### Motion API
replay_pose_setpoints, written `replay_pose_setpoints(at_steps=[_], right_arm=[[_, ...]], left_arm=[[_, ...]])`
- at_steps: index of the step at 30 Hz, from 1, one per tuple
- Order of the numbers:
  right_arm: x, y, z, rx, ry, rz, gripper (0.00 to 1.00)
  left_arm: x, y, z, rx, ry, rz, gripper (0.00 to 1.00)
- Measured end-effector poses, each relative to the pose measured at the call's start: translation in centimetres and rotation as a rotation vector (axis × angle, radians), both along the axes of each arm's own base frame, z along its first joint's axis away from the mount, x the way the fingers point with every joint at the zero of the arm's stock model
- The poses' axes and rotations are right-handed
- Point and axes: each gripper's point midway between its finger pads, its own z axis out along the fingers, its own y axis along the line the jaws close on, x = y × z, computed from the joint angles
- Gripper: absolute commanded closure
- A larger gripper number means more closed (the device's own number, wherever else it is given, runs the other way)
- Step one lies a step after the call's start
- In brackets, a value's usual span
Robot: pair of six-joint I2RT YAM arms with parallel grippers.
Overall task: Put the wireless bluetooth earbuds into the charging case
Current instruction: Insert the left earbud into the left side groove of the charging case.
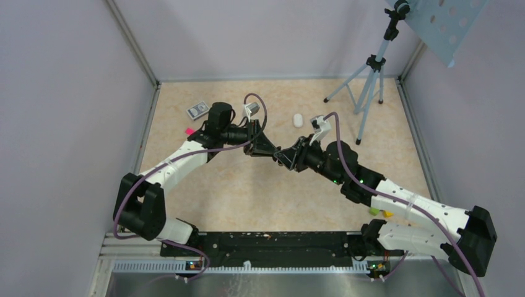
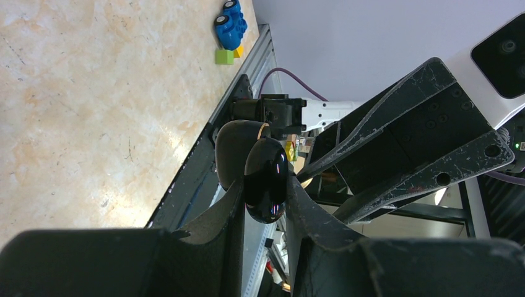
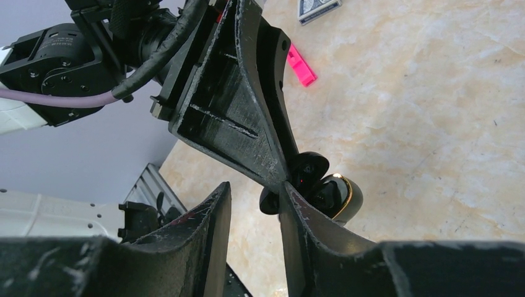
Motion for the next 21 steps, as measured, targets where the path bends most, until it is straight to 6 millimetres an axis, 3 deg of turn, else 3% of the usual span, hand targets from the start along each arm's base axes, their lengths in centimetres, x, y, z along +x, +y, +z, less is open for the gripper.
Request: replay_pose_setpoints(at_steps=[21], right_arm=[[-0.11,-0.44,0.51,0.011,-0.005,-0.011,0.65]], left_arm=[[0.00,0.00,0.02,-0.001,-0.001,0.000,1.00]])
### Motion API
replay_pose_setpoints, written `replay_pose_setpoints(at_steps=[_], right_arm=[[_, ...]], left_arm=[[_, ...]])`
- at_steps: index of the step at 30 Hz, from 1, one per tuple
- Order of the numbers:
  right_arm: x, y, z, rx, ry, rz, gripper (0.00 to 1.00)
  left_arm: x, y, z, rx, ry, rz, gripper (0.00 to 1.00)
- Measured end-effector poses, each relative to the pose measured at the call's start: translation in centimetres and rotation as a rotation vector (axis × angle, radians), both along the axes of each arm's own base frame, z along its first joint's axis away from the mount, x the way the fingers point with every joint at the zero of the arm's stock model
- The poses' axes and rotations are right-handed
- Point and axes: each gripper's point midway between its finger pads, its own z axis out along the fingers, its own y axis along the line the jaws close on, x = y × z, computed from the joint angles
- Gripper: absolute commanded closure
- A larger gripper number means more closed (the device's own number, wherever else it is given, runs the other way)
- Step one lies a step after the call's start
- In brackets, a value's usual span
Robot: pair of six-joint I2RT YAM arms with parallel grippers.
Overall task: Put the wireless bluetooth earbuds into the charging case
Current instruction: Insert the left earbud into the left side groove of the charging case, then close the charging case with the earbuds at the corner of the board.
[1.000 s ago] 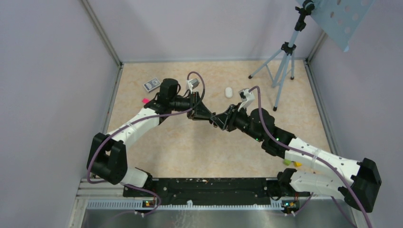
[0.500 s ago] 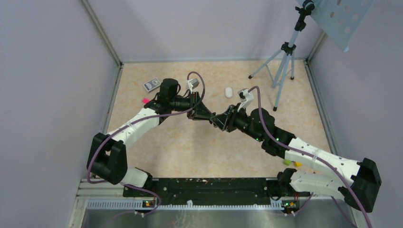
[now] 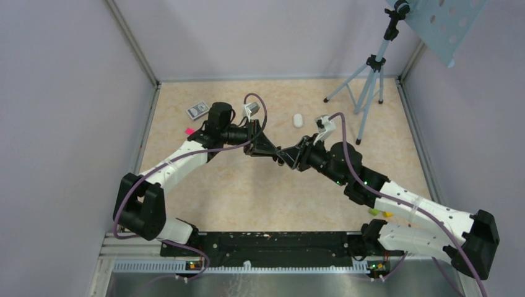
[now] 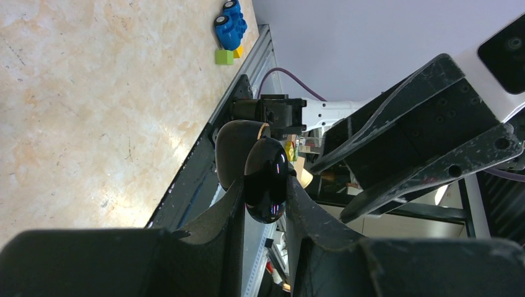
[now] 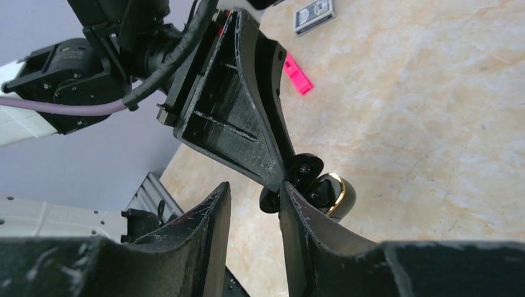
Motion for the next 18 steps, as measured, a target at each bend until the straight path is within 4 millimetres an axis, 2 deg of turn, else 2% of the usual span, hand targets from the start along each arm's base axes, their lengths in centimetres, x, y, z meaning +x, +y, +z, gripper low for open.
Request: replay_pose_setpoints(at_steps=[7,18], right_arm=[[0.3,-1.9,2.1,0.042,-0.040,-0.078,0.63],[0.3,-1.0,-0.1,0.003,0.014,-0.052,0.62]], left_arm=[[0.0,0.0,0.0,0.000,0.000,0.000,1.00],[0.0,0.0,0.1,-0.006,-0.006,-0.006,1.00]])
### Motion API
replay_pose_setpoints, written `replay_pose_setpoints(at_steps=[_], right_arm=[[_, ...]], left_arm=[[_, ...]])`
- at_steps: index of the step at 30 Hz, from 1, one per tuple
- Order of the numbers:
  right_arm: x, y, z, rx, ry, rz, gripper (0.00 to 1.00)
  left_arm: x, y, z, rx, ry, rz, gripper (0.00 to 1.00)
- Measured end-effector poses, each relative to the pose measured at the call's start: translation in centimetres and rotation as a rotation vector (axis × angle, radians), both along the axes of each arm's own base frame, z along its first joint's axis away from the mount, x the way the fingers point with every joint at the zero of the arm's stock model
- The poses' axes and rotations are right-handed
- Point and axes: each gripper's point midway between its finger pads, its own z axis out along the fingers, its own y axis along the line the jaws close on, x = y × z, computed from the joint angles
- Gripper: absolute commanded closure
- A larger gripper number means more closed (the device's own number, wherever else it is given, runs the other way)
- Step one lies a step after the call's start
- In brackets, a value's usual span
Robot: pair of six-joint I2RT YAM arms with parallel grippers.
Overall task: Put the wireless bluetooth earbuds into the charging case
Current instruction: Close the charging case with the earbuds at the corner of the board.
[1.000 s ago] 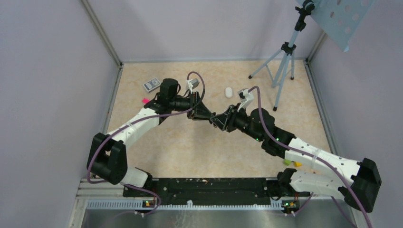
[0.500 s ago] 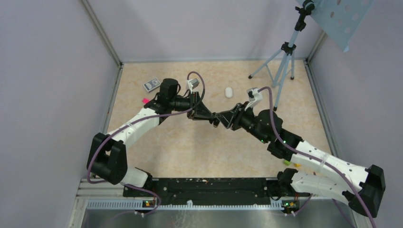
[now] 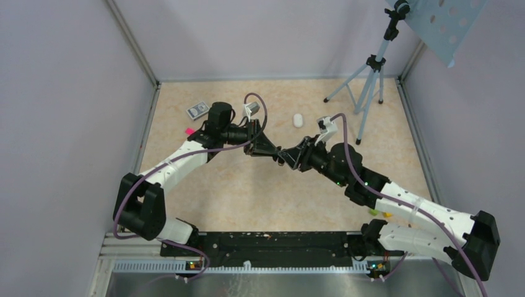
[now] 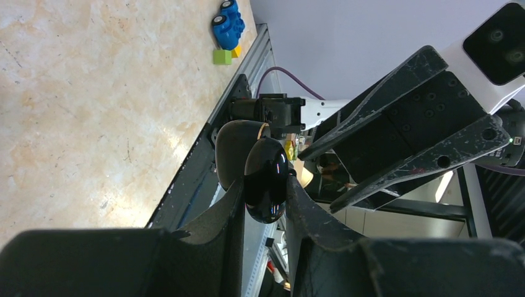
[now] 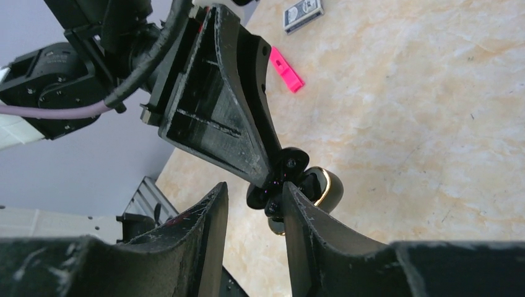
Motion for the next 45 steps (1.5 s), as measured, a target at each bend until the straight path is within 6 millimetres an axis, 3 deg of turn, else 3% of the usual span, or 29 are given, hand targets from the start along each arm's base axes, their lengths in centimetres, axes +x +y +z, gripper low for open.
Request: replay_pose_setpoints(at_steps=[11,22,29,34,38,45], right_arm=[[-0.2,0.8,-1.8,-0.036,0.037,0.037,0.62],[-0.4,0.5,-0.9,-0.017,0.021,0.033,0.62],[0.1,-2.4,1.1,0.024,-0.014,-0.086,0.57],[2.4,-6.7,-2.8,-0.097,0.104,-0.268,0.56],[3.7,-10.8,-5.2,-0.150,0.183,-0.387,0.55],[3.5,-13.9,-5.6,-0.171,0.208,-0.443,0.55]], left_arm=[[0.2,-0.1,0.1,-0.011,-0.012,-0.003,1.00],[0.2,-0.2,-0.1,-0.011,-0.001,-0.010,1.00],[0.4,-0.2,-0.4,-0.010,0.003,-0.011,1.00],[0.6,0.0,-0.8,0.000,-0.014,-0.009,1.00],[2.0,0.4,-2.8,0.020,-0.001,0.000,1.00],[7.0,1.2,-11.0,0.081,0.171,0.053,1.00]])
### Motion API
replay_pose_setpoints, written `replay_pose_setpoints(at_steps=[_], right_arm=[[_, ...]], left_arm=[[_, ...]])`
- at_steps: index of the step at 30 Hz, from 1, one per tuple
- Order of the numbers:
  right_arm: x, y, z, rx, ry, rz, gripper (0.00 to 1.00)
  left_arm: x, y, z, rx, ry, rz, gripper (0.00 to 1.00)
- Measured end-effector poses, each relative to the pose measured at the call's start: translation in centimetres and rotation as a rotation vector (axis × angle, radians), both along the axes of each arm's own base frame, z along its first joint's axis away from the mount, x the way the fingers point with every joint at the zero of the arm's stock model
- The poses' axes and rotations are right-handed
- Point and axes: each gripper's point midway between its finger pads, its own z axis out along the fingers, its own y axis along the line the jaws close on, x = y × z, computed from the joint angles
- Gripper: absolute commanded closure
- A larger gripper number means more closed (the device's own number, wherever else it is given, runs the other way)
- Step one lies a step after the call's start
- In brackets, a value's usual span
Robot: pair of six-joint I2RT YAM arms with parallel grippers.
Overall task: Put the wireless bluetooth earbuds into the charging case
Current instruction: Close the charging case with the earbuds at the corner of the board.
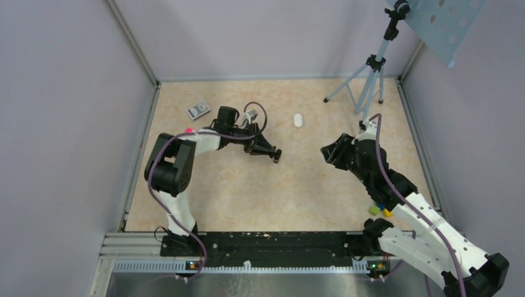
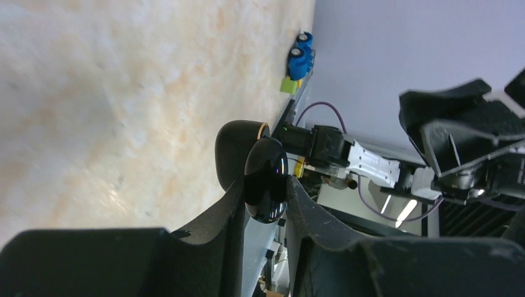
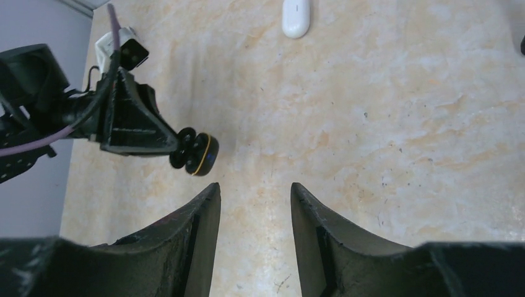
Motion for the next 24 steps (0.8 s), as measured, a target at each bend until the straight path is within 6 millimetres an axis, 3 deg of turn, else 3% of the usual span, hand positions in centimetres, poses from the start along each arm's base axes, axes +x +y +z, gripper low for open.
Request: replay_pose_setpoints(at_steps=[5,14,21,24], right_arm=[[-0.5,-0.2,-1.0,-0.017,0.028,0.020,0.55],[-1.4,0.0,-2.8,-0.032,0.079,0.051,0.55],[-1.7,-0.2,-2.6,-0.028,0.073,0.052,0.55],[-1.9,-0.3,-2.4,-0.026,0.069,0.052,0.55]], left_arm=[[2.8,-0.8,-2.8,0.009,0.031,0.002,1.00],[6.2,-3.3,-3.9,0.025,-0.057,-0.042,1.00],[6.2,-6.6,-5.2,0.056,-0.117,-0.120,1.00],[5.1,-7.8,-6.2,0.073,-0.106,-0.159,1.00]])
